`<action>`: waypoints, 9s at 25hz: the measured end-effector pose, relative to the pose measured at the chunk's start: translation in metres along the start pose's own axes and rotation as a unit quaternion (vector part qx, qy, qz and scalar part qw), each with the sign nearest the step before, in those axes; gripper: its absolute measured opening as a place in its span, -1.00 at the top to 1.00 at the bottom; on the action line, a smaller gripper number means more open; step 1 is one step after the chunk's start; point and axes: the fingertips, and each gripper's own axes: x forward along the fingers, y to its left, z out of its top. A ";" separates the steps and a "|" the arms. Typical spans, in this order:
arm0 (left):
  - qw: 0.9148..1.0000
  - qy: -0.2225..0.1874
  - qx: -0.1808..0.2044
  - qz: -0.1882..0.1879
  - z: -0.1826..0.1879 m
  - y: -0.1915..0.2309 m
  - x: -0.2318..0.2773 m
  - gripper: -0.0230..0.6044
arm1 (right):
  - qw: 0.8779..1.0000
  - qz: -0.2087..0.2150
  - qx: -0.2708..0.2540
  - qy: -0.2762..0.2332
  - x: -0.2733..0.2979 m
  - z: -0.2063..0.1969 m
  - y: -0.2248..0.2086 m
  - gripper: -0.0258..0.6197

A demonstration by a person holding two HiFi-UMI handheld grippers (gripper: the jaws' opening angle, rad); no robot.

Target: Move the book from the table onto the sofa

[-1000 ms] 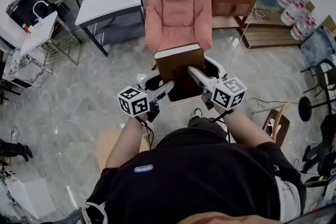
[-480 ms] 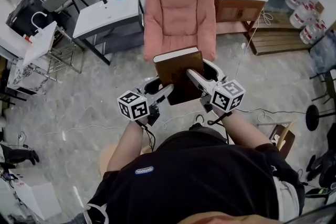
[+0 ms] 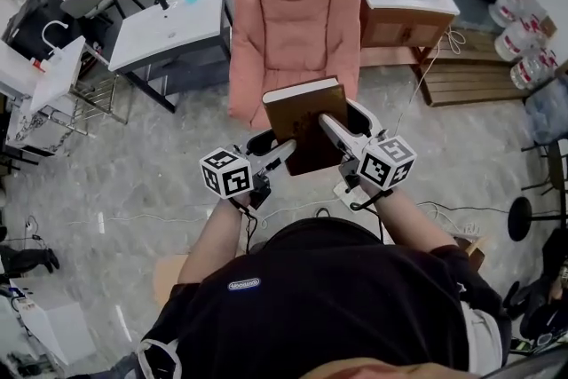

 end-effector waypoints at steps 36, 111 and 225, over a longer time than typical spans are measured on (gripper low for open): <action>0.981 0.156 -0.103 -0.055 0.019 0.290 0.187 0.17 | 0.985 -0.102 0.112 0.077 0.205 -0.060 -0.271 0.02; 0.881 0.395 -0.215 0.147 -0.313 0.688 0.263 0.12 | 0.874 -0.220 0.159 0.404 0.355 -0.496 -0.524 -0.15; 0.787 -0.153 0.145 0.580 0.026 -0.047 -0.233 0.91 | 0.890 0.426 -0.110 0.124 0.098 -0.049 0.154 0.83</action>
